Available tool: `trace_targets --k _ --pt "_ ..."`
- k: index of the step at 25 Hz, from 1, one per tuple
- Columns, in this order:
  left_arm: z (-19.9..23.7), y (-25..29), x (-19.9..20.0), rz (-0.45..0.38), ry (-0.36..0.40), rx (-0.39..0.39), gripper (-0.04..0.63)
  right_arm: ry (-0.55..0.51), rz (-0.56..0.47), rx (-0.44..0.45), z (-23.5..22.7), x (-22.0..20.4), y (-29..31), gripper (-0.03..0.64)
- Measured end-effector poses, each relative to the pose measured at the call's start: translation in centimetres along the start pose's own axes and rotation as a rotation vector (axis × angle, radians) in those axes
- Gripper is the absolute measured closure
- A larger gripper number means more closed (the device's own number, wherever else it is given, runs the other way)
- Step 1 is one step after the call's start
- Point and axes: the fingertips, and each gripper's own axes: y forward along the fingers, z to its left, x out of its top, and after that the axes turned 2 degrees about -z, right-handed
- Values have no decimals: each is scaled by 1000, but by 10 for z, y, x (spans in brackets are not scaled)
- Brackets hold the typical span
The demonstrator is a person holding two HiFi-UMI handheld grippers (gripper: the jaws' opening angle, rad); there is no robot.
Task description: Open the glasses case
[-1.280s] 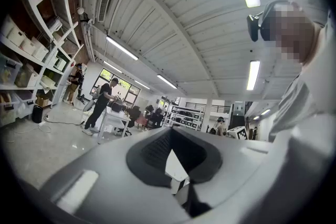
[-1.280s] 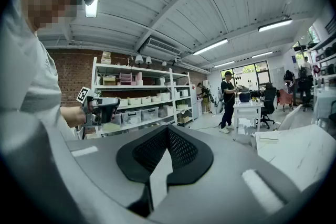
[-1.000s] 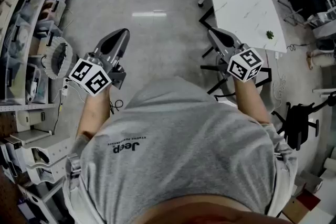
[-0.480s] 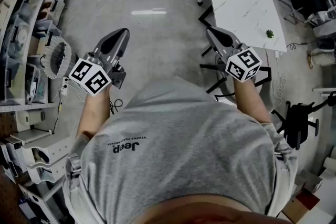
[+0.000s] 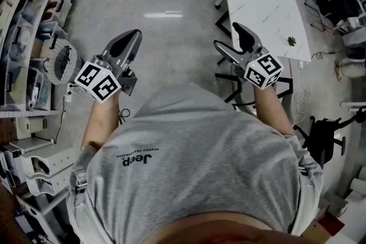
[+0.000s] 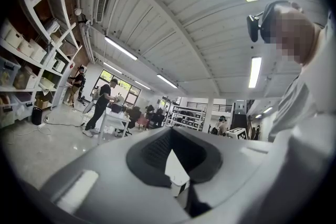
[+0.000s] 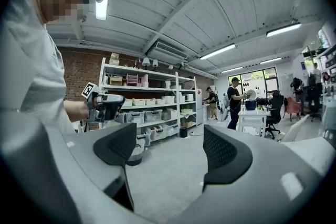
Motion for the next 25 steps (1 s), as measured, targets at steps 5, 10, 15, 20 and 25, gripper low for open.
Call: trace_targets --k 5,10,15,20,25 --pt "-23 20 -8 -10 1 27 551 -3 4 24 -22 -4 -25 241" --pt "-44 43 -18 -1 -8 59 551 -10 10 46 -47 -13 -46 241" --pt "-49 58 -25 22 -18 68 550 29 -5 40 -69 -22 -51 241" --pt "-28 67 -21 20 -23 60 551 45 -1 26 -78 -28 -37 241" --pt "21 86 -24 16 -53 9 550 27 26 -12 -91 -35 -4 241"
